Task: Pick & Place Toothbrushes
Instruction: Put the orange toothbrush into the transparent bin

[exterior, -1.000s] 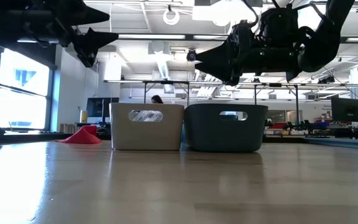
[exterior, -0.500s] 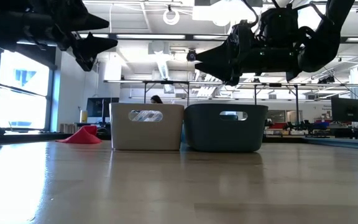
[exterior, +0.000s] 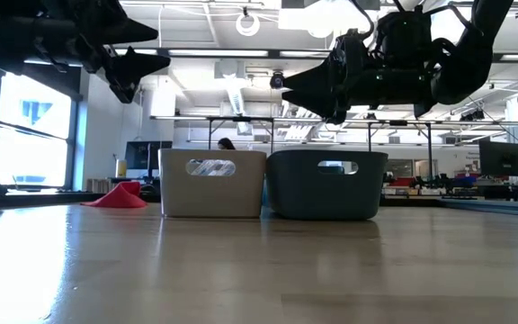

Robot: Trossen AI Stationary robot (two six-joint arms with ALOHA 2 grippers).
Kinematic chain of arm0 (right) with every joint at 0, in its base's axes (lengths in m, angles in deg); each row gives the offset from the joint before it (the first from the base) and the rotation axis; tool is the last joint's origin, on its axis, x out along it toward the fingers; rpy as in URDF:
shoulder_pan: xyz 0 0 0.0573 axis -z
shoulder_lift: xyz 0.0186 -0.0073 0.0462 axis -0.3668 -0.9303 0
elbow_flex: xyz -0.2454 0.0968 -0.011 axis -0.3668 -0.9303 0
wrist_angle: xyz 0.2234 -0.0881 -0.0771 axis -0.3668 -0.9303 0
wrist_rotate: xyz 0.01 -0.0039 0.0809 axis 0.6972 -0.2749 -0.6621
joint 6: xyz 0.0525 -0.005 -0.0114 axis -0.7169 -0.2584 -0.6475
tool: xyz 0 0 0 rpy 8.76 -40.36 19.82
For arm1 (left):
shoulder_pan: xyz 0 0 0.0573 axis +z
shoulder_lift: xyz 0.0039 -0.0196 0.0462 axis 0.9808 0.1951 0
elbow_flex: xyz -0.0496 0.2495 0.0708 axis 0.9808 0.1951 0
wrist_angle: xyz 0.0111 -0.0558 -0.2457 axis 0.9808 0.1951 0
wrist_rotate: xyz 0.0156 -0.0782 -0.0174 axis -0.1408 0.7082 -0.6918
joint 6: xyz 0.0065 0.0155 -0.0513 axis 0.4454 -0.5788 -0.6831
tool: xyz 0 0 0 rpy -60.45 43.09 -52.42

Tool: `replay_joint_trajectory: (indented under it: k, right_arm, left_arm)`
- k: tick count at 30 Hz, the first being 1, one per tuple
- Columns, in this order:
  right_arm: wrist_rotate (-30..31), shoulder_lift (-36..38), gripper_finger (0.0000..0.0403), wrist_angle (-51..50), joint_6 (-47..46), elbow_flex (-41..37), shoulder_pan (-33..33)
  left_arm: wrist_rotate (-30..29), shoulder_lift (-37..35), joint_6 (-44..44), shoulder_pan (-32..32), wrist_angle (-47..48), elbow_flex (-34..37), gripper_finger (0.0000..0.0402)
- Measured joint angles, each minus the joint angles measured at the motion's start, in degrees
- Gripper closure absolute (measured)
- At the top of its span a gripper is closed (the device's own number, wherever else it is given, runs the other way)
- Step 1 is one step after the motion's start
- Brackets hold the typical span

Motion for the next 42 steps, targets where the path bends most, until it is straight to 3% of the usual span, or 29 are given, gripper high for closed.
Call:
replay_joint_trajectory:
  k: [3, 7, 15, 19, 23, 30, 35, 42]
  right_arm:
    - [0.0, 0.0, 0.0199, 0.0, 0.0, 0.0, 0.0]
    - [0.0, 0.0, 0.0199, 0.0, 0.0, 0.0, 0.0]
    - [0.0, 0.0, 0.0199, 0.0, 0.0, 0.0, 0.0]
    - [0.1, 0.0, 0.0199, 0.0, 0.0, 0.0, 0.0]
    - [0.1, 0.0, 0.0199, 0.0, 1.0, 0.0, 0.0]
    - [0.1, 0.0, 0.0199, 0.0, 1.0, 0.0, 0.0]
    - [0.2, 0.0, 0.0199, 0.0, 1.0, 0.0, 0.0]
    - [0.2, 0.0, 0.0199, 0.0, 1.0, 0.0, 0.0]
  left_arm:
    - [-0.2, 0.0, -3.5, 0.0, -0.1, 0.0, 0.0194]
    - [-1.5, 0.0, -16.3, -0.1, 0.5, 0.0, 0.0194]
    - [-4.9, 0.4, -33.7, -6.0, 6.4, -3.3, 0.0194]
    - [-6.9, 0.7, -34.3, -8.9, 20.4, -11.5, 0.0194]
    - [-9.1, 2.2, -37.1, -11.3, 42.2, -21.5, 0.0194]
    - [-9.4, 7.4, -61.2, -15.0, 77.9, -32.4, 0.0194]
    - [-4.7, 11.5, -74.9, -18.5, 87.4, -33.0, 0.0194]
    - [-2.4, 19.2, -84.0, -23.6, 89.2, -33.0, 0.0194]
